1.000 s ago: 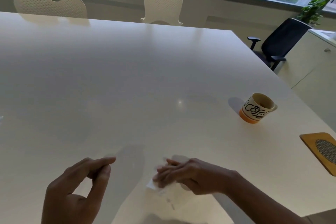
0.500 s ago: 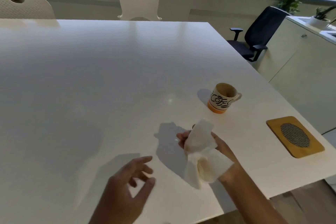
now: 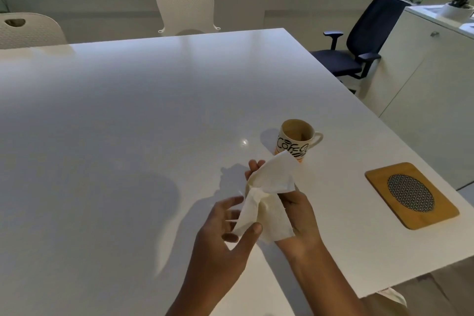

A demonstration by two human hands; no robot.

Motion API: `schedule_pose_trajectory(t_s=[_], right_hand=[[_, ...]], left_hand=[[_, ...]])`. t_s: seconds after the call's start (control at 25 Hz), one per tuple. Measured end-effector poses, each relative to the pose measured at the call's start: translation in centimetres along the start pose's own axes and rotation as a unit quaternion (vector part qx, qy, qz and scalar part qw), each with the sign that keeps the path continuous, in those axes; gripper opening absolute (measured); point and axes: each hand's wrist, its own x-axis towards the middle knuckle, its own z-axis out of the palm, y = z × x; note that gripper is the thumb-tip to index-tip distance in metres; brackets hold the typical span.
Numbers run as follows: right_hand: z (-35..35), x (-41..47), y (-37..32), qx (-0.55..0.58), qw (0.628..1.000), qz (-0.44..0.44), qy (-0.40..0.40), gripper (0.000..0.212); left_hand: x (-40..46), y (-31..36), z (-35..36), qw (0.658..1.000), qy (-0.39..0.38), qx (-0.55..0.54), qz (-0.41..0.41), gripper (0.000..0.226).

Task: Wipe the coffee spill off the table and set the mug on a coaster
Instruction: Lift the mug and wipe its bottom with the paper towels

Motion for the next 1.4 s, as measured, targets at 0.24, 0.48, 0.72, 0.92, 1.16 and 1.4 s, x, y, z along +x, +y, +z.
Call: schedule_pose_trajectory(t_s=[0.24, 0.48, 0.72, 0.92, 1.16, 1.4], right_hand=[[0.3, -1.1, -1.6, -0.239, 0.959, -0.151, 0.017, 0.047], [0.8, -2.0, -3.0, -0.447, 0.838, -0.29, 0.116, 0.046], [0.6, -3.1, -5.5, -0.475, 0.802, -0.337, 0.131, 0.059], [-0.4, -5.1, -9.4, -0.392, 0.87, -0.287, 0.086, 0.063], [-3.0, -7.9, -12.8, -0.298, 0.949, -0.099, 0.015, 0.054], [-4.8, -9.1, -15.1, -0.36, 0.909, -0.187, 0.094, 0.03]], left_hand=[[2.2, 1.7, 2.1, 1.0, 0.022, 0.015, 0.003, 0.04], [3.8, 2.7, 3.6, 0.982, -0.066, -0.154, -0.084, 0.057], [4.5, 3.7, 5.9, 0.975, -0.122, -0.151, -0.105, 0.059], [5.7, 4.0, 7.4, 0.968, -0.161, -0.16, -0.11, 0.045], [7.5, 5.1, 9.0, 0.946, -0.263, -0.162, -0.099, 0.041], [10.5, 7.0, 10.5, 0.99, -0.097, 0.051, 0.087, 0.041]])
